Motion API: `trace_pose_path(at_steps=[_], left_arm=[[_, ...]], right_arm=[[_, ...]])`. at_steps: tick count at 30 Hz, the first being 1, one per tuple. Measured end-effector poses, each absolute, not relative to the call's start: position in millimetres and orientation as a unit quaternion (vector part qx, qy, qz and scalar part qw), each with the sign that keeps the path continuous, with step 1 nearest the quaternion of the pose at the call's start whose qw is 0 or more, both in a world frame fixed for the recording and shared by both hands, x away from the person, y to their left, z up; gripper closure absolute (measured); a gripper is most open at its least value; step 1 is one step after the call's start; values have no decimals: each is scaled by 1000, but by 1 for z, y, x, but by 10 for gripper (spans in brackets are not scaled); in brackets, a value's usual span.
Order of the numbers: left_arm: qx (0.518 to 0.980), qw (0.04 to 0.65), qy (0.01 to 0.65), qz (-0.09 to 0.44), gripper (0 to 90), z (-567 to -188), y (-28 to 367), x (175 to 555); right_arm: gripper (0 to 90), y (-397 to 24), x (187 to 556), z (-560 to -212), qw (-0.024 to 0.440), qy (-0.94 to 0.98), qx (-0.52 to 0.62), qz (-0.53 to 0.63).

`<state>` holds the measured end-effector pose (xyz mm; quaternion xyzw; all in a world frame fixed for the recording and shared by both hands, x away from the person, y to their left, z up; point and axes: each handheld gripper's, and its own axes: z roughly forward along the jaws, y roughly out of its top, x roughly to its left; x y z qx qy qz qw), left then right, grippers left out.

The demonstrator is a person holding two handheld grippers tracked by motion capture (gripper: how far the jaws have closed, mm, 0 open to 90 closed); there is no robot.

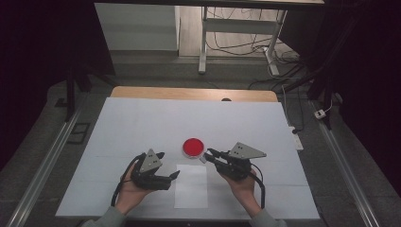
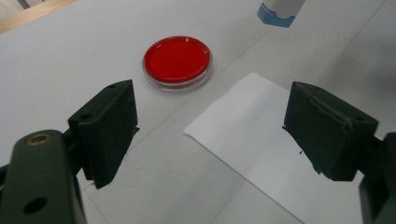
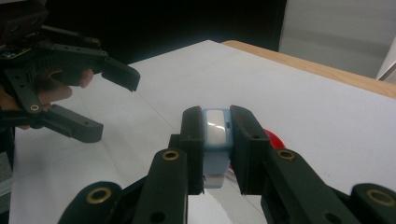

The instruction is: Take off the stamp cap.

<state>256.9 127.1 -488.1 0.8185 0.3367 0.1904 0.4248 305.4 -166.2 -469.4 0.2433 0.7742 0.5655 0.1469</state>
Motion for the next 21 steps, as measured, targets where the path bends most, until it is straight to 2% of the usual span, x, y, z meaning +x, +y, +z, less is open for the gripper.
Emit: trace_pose_path(at_steps=[21], left_arm=[[831,414,320,186,180,-491,107,263]], right_arm=[[755,-166,306,-470,147,774,243,566]])
